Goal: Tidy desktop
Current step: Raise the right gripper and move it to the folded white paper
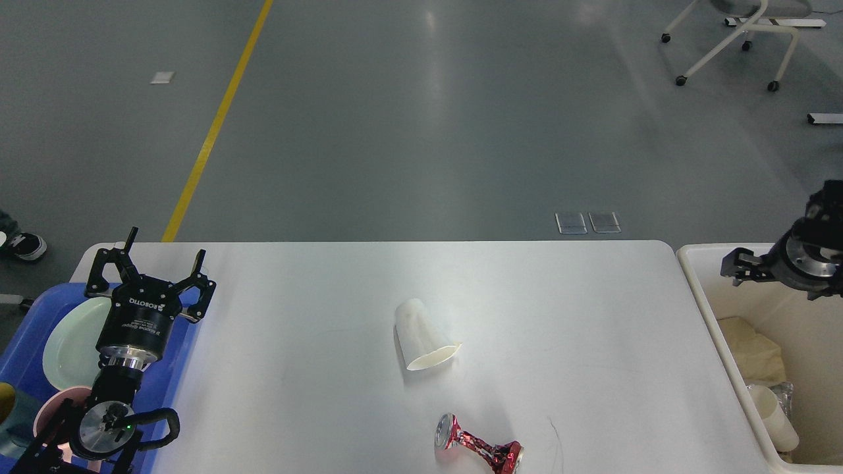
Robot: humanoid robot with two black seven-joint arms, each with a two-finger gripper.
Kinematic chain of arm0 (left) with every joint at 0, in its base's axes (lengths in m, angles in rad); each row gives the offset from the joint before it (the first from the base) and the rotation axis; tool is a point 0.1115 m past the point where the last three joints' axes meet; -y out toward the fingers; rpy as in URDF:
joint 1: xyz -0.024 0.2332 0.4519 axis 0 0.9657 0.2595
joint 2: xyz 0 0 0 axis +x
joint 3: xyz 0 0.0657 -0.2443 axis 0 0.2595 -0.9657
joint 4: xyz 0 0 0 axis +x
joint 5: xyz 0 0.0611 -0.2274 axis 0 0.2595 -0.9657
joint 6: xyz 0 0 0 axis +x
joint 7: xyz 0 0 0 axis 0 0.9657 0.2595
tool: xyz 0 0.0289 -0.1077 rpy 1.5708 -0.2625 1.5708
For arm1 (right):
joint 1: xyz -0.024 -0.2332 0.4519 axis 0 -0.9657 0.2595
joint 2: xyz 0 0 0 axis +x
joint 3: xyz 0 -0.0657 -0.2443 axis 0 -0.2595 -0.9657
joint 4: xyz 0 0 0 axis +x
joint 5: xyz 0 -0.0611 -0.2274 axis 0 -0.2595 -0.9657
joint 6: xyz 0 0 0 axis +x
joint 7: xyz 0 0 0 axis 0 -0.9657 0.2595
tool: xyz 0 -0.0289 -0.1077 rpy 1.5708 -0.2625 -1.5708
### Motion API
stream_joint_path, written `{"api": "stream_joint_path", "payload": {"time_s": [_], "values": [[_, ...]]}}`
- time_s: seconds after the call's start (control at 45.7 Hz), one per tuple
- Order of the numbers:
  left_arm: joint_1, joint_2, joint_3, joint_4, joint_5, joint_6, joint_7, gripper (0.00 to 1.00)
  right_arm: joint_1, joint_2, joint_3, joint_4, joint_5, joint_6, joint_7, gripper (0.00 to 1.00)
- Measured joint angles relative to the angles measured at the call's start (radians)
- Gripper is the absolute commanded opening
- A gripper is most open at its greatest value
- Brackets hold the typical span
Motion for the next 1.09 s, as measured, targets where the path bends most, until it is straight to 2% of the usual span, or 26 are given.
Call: {"api": "stream_joint_path", "payload": {"time_s": [0.197,0.284,0.372,0.525,0.678,1.094], "values": [[0.000,0.000,0.000,0.000,0.000,0.000,0.000,0.96,0.339,0.051,-0.024,0.152,0.043,0.330,-0.003,1.00],[0.000,0.000,0.000,0.000,0.000,0.000,0.000,0.96,0.479,0.080,-0.046,0.208,0.101,0.427,-0.005,1.00],[0.000,0.000,0.000,0.000,0.000,0.000,0.000,0.96,0.618,0.119,-0.088,0.270,0.182,0.480,-0.005,1.00],[0.001,0.000,0.000,0.000,0.000,0.000,0.000,0.96,0.840,0.152,-0.130,0.442,0.300,0.496,-0.006,1.00],[0.002,0.000,0.000,0.000,0.000,0.000,0.000,0.96,0.933,0.189,-0.125,0.591,0.334,0.485,-0.005,1.00],[0.000,0.000,0.000,0.000,0.000,0.000,0.000,0.96,0.945,0.202,-0.141,0.613,0.335,0.465,-0.005,1.00]]}}
